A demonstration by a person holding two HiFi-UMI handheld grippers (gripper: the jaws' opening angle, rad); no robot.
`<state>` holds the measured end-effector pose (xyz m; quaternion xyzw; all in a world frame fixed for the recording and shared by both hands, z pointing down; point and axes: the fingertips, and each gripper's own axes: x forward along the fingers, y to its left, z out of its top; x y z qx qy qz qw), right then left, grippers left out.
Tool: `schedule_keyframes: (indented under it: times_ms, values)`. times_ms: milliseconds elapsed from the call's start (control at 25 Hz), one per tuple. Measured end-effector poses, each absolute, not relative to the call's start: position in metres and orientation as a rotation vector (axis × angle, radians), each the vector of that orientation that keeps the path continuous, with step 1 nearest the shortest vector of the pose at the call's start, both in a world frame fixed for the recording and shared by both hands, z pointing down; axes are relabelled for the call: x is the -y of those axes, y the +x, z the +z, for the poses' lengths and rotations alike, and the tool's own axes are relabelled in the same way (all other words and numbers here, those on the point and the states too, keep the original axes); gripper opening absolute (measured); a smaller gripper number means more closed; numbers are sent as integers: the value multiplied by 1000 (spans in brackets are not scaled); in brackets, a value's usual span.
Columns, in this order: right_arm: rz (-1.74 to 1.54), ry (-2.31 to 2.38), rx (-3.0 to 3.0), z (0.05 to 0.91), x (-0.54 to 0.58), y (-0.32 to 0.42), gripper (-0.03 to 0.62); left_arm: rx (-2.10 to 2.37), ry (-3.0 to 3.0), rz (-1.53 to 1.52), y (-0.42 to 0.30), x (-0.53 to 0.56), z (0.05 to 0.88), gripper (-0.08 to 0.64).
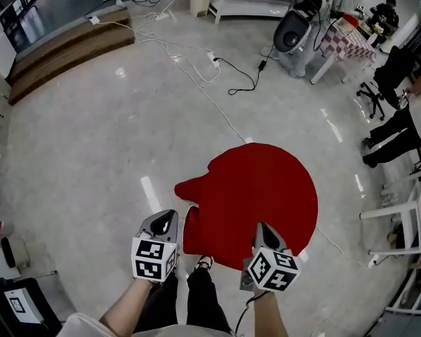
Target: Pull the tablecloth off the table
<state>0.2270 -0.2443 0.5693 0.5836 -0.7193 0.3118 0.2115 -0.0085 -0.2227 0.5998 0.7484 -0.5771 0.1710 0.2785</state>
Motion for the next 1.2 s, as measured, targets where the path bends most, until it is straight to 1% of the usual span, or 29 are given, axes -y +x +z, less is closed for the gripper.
schedule_keyframes:
  times_ms: [400,840,920,1000,1200]
  values:
    - [919,1604,1962,601,231,217,25,1496,1984,504,-13,205,638,15]
    - [956,1606,1938,619,229,219,25,1375,2034,521,-4,217,665,20]
    - [961,1601,1937,623,231,218,25,1358,2045,527,-3,221,670,36]
    - [966,1599,1933,626,233,219,25,1340,2057,541,0,225,675,85]
    - [990,1598,1911,640,239,226,25,1294,2088,577,8,237,690,129]
